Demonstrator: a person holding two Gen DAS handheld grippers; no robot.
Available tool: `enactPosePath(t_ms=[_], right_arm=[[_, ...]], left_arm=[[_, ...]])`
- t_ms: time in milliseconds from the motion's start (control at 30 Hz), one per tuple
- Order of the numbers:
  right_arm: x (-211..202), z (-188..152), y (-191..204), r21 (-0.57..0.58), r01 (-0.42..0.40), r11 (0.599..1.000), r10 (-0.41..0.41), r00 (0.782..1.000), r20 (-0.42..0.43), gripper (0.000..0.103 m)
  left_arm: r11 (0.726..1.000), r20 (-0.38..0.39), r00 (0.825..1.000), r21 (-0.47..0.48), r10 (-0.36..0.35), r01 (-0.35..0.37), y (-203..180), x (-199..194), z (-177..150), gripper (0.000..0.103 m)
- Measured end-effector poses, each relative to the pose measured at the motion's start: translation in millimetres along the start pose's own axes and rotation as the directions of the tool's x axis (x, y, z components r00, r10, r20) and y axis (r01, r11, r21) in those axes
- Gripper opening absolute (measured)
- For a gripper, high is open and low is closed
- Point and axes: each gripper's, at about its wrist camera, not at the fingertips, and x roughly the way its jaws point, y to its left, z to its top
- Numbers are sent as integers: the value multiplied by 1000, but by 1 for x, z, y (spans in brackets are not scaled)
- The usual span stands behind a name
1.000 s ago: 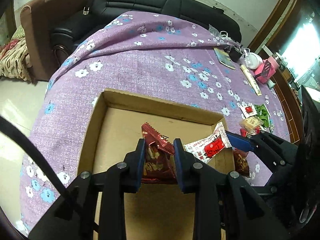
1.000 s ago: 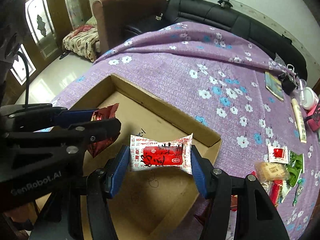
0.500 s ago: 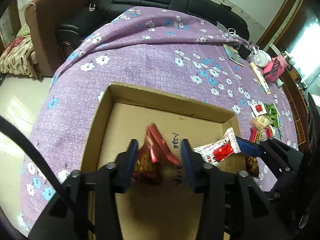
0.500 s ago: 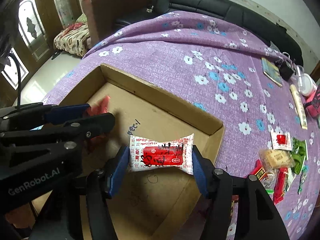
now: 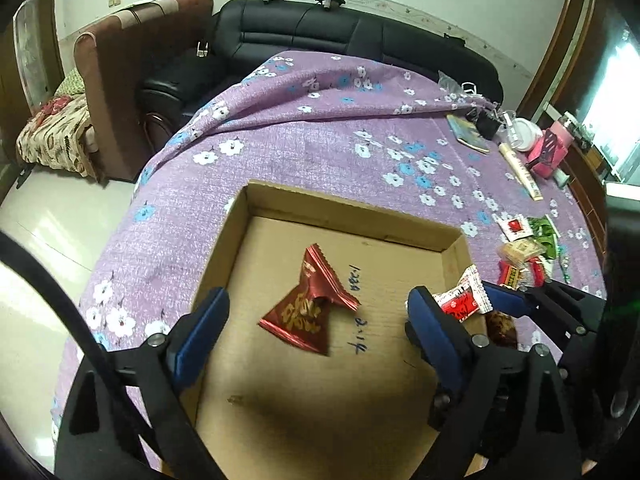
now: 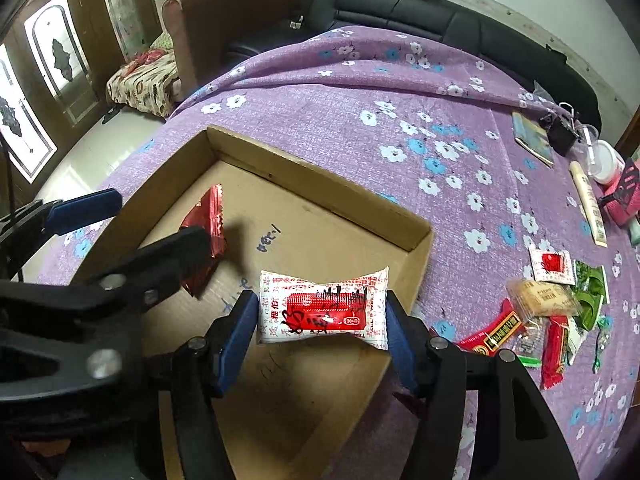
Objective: Organize snacks
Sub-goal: 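Lower the white-and-red packet into the box and open the right gripper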
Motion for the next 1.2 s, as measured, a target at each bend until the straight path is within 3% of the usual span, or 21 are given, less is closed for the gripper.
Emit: enactPosePath(t_ms=[467,667,800,1100,1200], right_arm=[[-33,-27,-14,44,-8,999,6,999,43,62],[-48,-48,-28,70,-5,998,2,999,43,62],[-60,-62,-41,97,-16,995,12,999,42,62],[-80,-95,-77,151,-10,989,3,999,49,62],[-82,-106,-93,181,-3,983,-5,999,43,62]], left_arm=[[1000,22,1000,21,3,-3,-28,-19,-23,94],[997,-2,998,-43,-69,68,-42,-21,-34,94],[988,26,990,-71,-137,139,-60,-30,-43,94],[987,-28,988,51,-153,155,-123,-29,-55,94],[992,-11,995,84,-96,97,-131,-29,-54,94]])
